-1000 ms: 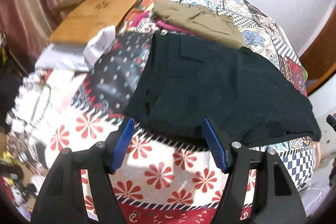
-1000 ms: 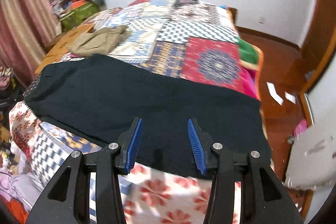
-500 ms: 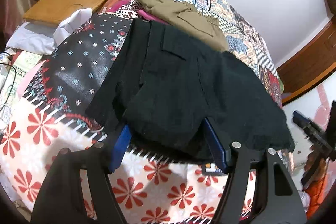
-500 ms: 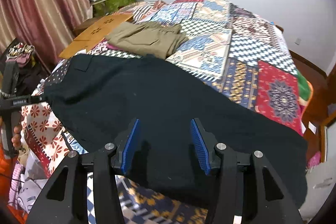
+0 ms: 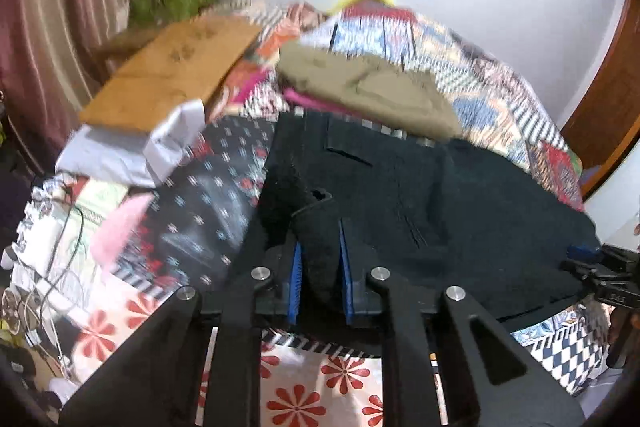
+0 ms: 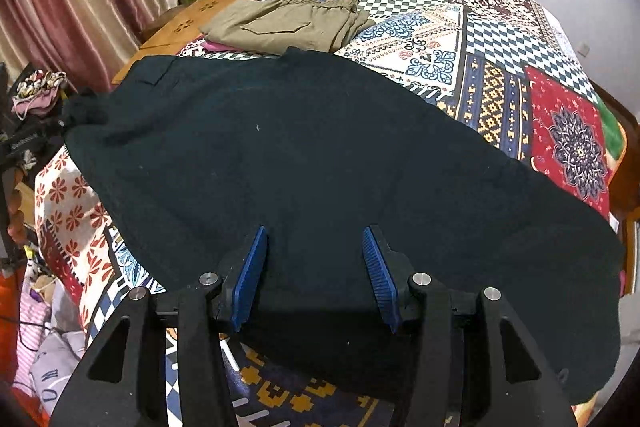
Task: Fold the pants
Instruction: 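Grasp the folded black pants edge with the left gripper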
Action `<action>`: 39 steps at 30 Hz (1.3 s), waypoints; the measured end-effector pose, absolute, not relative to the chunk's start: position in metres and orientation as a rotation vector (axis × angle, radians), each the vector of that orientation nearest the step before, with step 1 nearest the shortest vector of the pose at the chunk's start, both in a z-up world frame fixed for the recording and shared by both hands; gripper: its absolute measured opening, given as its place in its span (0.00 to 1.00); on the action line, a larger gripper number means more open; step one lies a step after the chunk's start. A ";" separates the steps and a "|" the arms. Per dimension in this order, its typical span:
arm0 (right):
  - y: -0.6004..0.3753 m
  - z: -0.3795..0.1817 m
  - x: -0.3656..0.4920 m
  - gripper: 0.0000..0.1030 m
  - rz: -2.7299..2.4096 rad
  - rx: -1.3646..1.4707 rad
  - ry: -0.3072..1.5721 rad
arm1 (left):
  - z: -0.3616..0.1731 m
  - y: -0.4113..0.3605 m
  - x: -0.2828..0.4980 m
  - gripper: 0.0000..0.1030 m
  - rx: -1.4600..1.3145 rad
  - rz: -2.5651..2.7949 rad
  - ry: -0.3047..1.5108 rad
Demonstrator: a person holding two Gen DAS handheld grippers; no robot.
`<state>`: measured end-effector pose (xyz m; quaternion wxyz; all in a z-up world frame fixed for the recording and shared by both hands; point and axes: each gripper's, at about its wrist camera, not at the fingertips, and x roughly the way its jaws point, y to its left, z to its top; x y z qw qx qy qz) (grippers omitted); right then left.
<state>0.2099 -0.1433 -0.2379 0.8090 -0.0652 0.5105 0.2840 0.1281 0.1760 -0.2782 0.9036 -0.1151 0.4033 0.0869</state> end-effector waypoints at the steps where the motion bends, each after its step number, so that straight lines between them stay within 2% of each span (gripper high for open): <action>1: -0.142 -0.238 0.209 0.46 0.609 -0.140 1.091 | -0.275 0.178 0.125 0.16 -0.237 0.177 0.825; 5: -0.138 -0.239 0.205 0.47 0.608 -0.153 1.084 | -0.299 0.184 0.129 0.17 -0.214 0.193 0.901; 8: -0.141 -0.239 0.206 0.47 0.608 -0.140 1.086 | -0.330 0.196 0.132 0.30 -0.234 0.234 0.983; 13: -0.143 -0.239 0.208 0.47 0.608 -0.145 1.086 | -0.326 0.212 0.116 0.40 -0.289 0.274 0.947; 16: -0.143 -0.239 0.208 0.47 0.609 -0.142 1.086 | -0.312 0.217 0.108 0.40 -0.220 0.356 0.928; 24: -0.163 -0.219 0.207 0.47 0.570 -0.117 1.038 | -0.274 0.208 0.111 0.42 -0.252 0.262 0.884; 28: -0.171 -0.203 0.217 0.47 0.577 -0.123 1.008 | -0.260 0.181 0.138 0.48 -0.243 0.184 0.862; 39: -0.135 -0.187 0.281 0.48 0.712 -0.159 0.979 | -0.260 0.173 0.233 0.48 -0.267 0.079 0.915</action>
